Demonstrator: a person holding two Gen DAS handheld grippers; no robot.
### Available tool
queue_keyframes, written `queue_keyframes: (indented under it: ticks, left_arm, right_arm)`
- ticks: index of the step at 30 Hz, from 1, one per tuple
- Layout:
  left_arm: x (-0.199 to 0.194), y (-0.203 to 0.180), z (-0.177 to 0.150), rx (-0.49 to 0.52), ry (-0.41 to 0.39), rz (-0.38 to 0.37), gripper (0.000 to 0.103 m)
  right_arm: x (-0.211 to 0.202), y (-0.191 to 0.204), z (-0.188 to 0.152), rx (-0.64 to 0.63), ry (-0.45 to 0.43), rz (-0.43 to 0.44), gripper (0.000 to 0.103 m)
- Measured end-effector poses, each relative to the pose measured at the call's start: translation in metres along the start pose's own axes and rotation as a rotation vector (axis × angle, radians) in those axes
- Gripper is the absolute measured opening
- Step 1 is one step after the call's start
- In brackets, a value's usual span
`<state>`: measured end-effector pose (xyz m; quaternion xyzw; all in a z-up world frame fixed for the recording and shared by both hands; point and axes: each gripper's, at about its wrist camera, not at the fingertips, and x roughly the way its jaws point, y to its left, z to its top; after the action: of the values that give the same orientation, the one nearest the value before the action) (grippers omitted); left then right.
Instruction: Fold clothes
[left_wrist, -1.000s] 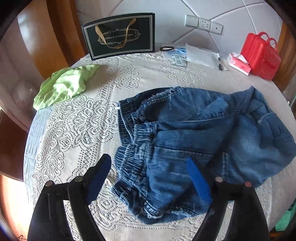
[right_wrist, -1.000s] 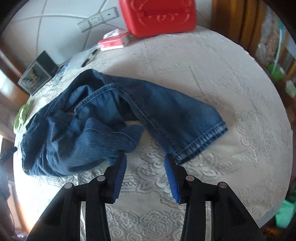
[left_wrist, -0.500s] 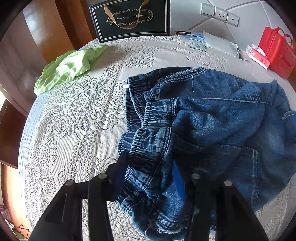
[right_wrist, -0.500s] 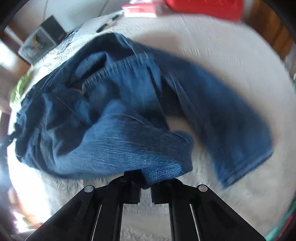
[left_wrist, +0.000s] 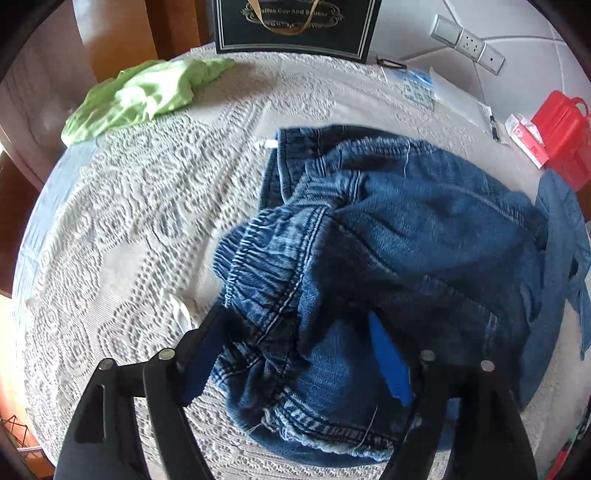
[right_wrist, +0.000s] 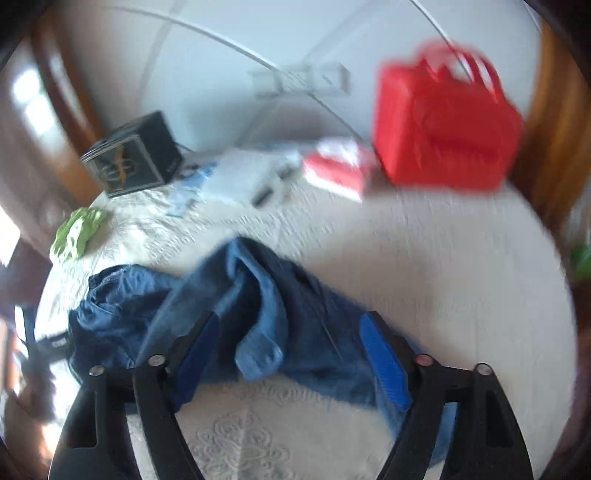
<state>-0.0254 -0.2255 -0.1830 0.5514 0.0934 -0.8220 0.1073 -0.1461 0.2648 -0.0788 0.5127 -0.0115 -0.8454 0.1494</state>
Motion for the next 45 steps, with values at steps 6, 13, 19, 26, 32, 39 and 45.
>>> queue_keyframes:
  ticks: [6,13,19,26,32,39,45]
  left_arm:
    - [0.001,-0.010,-0.009,0.015,-0.047,0.064,0.079]
    - [-0.003,-0.005,-0.014,0.007,-0.086,0.052,0.084]
    - [-0.019,0.010,-0.015,-0.009,-0.086,0.021,0.043]
    - [-0.034,0.024,-0.018,-0.016,-0.079,-0.016,0.027]
    - [-0.045,0.020,-0.024,0.029,-0.056,-0.047,0.029]
    - [-0.063,0.011,-0.016,0.046,-0.087,-0.051,0.102]
    - [-0.044,0.000,-0.007,0.052,-0.084,0.015,0.102]
  right_arm:
    - [0.068,-0.053,-0.060,0.256,0.142,0.086,0.046]
    - [0.110,-0.002,-0.064,0.231,0.115,0.144,0.080]
    - [0.111,0.025,-0.047,0.032,0.095,-0.065,0.006]
    - [-0.045,-0.028,-0.072,-0.166,-0.090,-0.389,0.006]
    - [-0.089,-0.102,-0.148,-0.087,0.087,-0.493,0.022]
    - [-0.068,-0.169,-0.237,0.255,0.197,-0.360,0.057]
    - [-0.076,-0.205,-0.243,0.437,0.097,-0.289,0.057]
